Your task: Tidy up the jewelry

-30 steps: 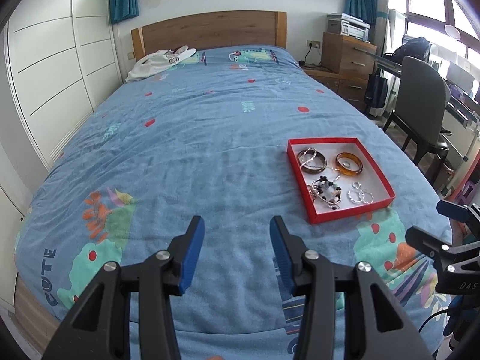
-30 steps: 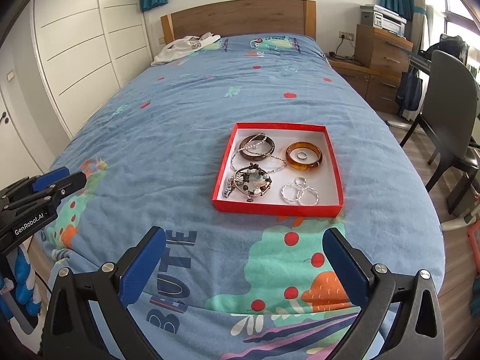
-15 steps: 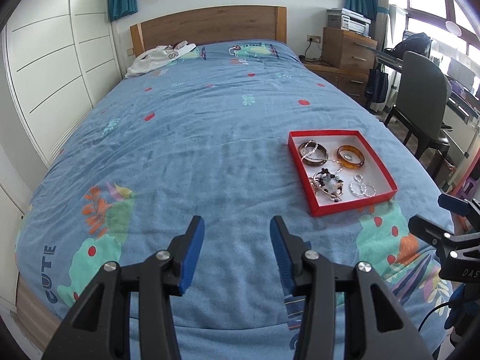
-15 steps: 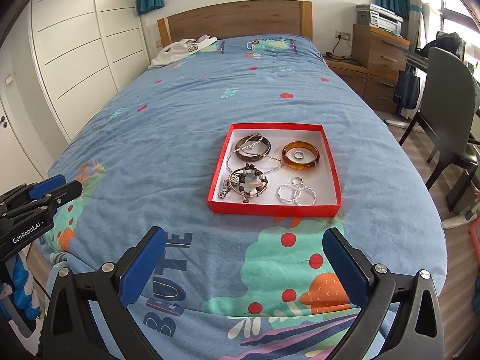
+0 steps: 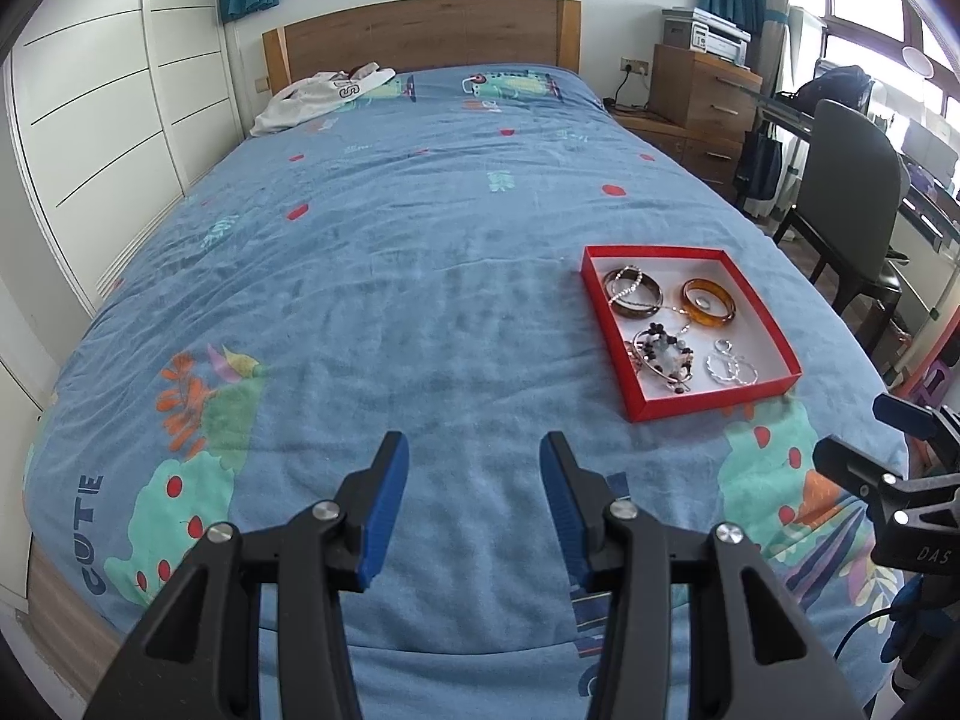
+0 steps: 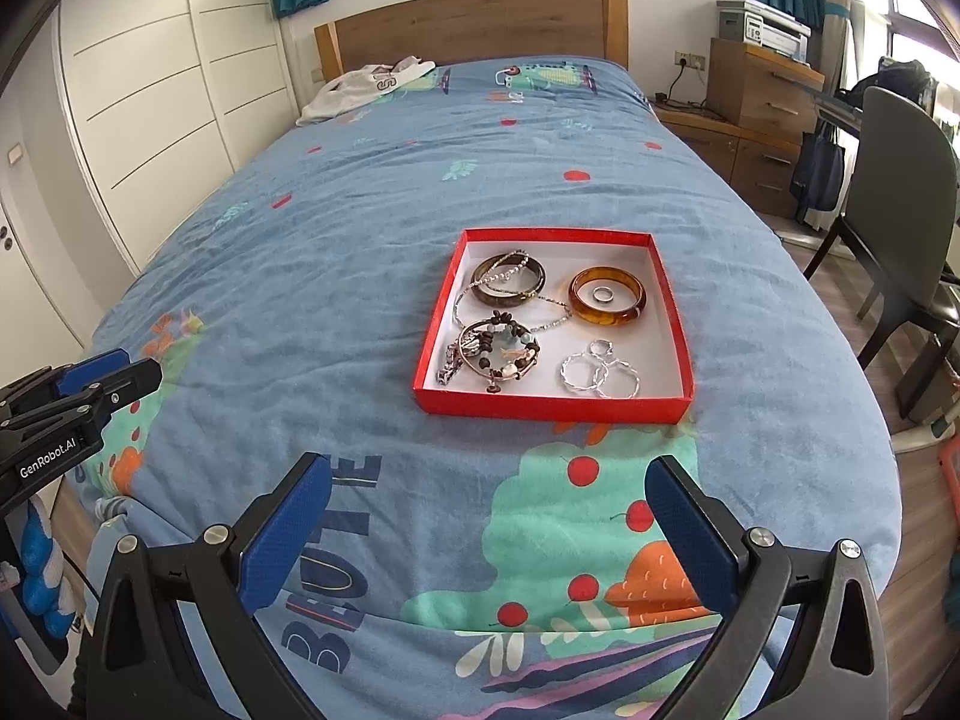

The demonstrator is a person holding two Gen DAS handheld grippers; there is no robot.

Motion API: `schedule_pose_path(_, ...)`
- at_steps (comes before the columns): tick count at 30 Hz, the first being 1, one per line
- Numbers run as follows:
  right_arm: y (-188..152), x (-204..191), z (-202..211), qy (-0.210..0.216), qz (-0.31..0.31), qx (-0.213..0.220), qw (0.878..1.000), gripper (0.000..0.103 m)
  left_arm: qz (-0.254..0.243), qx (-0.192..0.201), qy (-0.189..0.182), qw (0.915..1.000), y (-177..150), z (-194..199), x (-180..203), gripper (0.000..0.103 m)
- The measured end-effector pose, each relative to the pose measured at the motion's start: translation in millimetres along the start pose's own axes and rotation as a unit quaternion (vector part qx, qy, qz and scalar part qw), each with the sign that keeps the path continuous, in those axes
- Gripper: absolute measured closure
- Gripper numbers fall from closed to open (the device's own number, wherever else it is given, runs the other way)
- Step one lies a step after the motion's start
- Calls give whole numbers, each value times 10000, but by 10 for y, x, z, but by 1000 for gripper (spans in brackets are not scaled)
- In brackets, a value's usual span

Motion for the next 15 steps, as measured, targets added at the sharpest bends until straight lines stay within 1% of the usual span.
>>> schedule_pose_path(15, -17, 3, -38, 6, -16, -6, 10000, 1, -24, -54, -29, 10000, -45, -55, 31, 59)
Point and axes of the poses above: each gripper's, at about its wrist camera, not at the fingertips, and z roughly against the way its jaws point, x to its right, y to its top, the point moved 4 cm from there along -z, roughly the way its jaws point, and after that the axes turned 3 degrees about z, right-handed, at the moved point
